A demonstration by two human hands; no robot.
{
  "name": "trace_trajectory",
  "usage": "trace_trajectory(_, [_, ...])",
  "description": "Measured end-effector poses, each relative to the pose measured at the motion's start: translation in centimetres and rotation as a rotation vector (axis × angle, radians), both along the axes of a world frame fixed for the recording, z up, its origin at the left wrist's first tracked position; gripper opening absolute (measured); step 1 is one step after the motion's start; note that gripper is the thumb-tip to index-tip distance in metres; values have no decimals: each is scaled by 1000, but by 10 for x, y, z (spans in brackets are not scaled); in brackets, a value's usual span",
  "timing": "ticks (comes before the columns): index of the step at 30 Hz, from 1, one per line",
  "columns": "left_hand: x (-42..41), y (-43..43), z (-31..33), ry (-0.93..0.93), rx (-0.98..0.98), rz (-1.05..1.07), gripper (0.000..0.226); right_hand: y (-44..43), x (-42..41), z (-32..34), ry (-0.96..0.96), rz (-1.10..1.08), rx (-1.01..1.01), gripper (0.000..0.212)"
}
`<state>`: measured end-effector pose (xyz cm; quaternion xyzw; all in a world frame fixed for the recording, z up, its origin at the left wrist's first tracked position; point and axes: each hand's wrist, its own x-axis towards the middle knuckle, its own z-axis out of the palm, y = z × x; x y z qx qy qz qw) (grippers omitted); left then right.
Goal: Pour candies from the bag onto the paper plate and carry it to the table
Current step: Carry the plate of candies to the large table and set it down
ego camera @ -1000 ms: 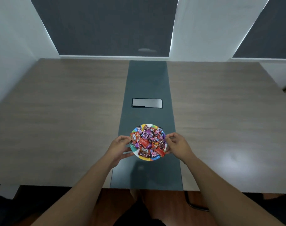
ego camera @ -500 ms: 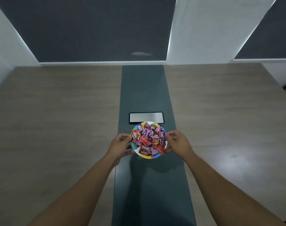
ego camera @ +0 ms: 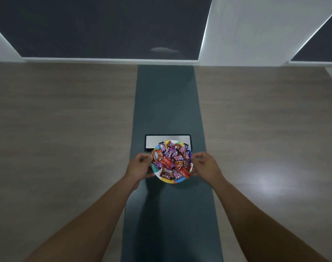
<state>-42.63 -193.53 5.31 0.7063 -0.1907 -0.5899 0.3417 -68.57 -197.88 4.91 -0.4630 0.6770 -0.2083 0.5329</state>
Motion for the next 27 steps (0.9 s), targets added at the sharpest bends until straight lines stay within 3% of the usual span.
trace_trajectory(17, [20,-87,-95,-37,128,28,14,-78,25,-91,83,20,81,18])
trace_trajectory(21, [22,-101,-107,-36,134,18,17,-92,28,-105,121,38,70,8])
trace_trajectory(27, [24,-114,-117,-36,136,13,20,-103,30,-121,136,23,82,19])
